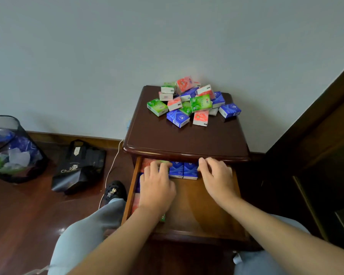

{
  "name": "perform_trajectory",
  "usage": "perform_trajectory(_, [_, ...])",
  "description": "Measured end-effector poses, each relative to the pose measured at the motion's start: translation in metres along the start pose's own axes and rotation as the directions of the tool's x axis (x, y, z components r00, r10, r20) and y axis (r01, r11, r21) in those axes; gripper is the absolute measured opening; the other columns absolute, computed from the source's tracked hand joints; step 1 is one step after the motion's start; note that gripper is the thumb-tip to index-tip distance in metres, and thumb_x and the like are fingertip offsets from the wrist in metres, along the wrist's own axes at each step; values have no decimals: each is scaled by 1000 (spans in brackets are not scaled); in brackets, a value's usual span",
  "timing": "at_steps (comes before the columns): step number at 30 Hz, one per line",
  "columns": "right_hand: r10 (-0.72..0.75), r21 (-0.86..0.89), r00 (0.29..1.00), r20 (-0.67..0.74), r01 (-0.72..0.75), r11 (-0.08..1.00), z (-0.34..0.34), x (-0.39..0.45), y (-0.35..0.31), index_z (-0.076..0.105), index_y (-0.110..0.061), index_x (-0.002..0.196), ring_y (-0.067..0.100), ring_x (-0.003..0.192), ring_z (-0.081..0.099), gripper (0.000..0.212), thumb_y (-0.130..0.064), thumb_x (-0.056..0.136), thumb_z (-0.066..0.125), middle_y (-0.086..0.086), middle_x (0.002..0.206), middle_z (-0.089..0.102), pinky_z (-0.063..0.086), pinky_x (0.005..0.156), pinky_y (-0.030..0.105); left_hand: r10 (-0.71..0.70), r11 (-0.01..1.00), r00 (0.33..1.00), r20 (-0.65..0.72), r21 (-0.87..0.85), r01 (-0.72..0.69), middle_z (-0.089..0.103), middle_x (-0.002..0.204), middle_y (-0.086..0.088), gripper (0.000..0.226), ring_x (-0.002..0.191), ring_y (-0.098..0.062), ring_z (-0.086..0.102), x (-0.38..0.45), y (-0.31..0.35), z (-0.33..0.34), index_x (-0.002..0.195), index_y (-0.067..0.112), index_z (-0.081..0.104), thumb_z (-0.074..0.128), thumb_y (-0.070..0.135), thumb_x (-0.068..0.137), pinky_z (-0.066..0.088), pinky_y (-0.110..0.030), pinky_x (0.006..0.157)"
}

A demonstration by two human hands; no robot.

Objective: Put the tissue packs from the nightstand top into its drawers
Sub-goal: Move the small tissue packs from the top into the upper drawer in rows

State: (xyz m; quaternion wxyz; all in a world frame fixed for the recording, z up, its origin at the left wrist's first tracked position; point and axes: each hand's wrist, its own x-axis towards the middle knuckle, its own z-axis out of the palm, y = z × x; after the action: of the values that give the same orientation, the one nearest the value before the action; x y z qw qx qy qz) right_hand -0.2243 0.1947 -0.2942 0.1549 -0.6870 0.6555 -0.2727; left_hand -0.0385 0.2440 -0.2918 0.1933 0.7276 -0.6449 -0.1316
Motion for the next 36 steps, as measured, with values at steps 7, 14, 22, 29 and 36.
perform_trajectory(7, [261,360,965,4,-245,900,-22,92,-7,51,-23,136,13,103,60,51,-46,95,70,-2,130,49,56,91,32,123,991,992,19,-47,-122,45,143,0,45,126,-23,47,80,30,-24,142,25,47,52,22,98,44,-41,104])
perform_trajectory(14, [137,300,982,-128,-93,949,12,148,-4,34,-40,147,19,135,36,80,-49,83,81,5,149,32,39,105,32,128,992,992,18,-17,-127,24,164,-7,67,149,-28,29,122,26,3,162,20,20,48,37,104,29,-40,121])
perform_trajectory(22, [341,410,901,-270,-213,887,38,210,-3,55,-22,136,18,136,40,85,-75,73,75,1,141,43,42,107,35,-12,1000,984,-180,5,14,19,169,-12,93,156,-27,19,174,28,28,163,9,9,47,63,98,20,-41,125])
perform_trajectory(29, [413,393,853,-319,-278,877,46,228,-6,62,-28,122,14,126,51,78,-82,67,71,-5,130,51,53,95,36,21,1000,956,-291,5,-20,37,158,-7,77,144,-28,38,194,29,36,155,18,32,54,62,96,31,-44,117])
perform_trajectory(36, [375,532,900,-221,-211,820,36,215,1,62,-28,103,11,112,60,58,-75,72,71,-8,120,54,56,86,32,30,993,951,-307,-99,-64,48,138,-5,79,120,-26,48,190,22,31,147,16,38,67,55,85,42,-40,105])
